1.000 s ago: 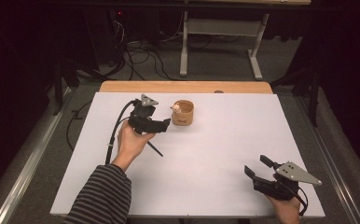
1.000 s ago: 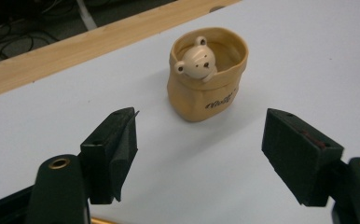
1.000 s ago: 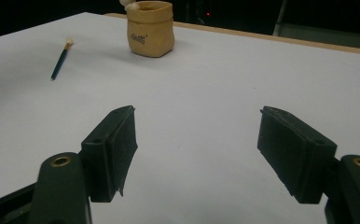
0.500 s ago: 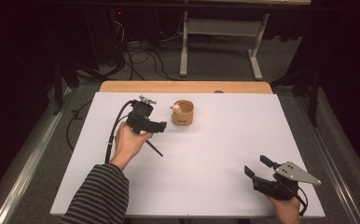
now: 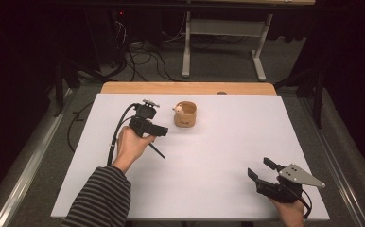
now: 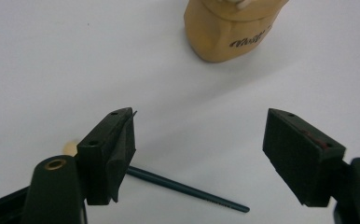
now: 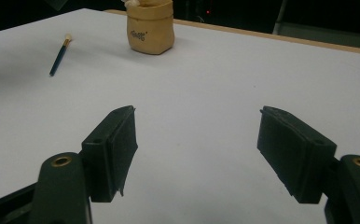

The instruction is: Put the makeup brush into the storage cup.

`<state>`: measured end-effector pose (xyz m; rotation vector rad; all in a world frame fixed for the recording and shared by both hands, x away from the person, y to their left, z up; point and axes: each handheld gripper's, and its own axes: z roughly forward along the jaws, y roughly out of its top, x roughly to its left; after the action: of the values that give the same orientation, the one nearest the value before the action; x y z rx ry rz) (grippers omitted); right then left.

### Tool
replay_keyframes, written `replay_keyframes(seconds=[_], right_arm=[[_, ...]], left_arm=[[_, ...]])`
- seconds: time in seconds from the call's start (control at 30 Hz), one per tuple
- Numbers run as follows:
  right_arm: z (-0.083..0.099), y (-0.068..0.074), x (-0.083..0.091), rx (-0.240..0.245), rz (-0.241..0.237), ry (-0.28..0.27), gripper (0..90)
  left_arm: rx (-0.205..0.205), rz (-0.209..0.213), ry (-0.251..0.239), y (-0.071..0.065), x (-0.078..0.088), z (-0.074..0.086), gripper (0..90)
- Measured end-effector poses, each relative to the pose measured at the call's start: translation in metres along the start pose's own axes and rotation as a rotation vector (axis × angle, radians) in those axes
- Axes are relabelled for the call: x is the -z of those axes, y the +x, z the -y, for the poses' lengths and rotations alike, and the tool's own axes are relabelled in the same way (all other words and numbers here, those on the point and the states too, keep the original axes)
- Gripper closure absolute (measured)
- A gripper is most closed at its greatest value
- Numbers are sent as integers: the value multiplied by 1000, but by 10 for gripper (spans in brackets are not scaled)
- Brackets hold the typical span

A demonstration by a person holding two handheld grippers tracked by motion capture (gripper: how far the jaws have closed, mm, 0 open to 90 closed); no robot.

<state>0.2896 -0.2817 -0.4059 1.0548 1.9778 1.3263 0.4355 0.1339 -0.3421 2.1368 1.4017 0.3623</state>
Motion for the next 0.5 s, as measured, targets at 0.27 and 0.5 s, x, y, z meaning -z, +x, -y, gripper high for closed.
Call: replay_keyframes(seconds=[0.27,0.5], right_arm=[[0,1,0,-4,-1,1,301],[0,0,0,-5,0,0,301]], left_arm=[[49,-4,107,5,-9,0,257],[93,-3,192,10,-18,1,254]])
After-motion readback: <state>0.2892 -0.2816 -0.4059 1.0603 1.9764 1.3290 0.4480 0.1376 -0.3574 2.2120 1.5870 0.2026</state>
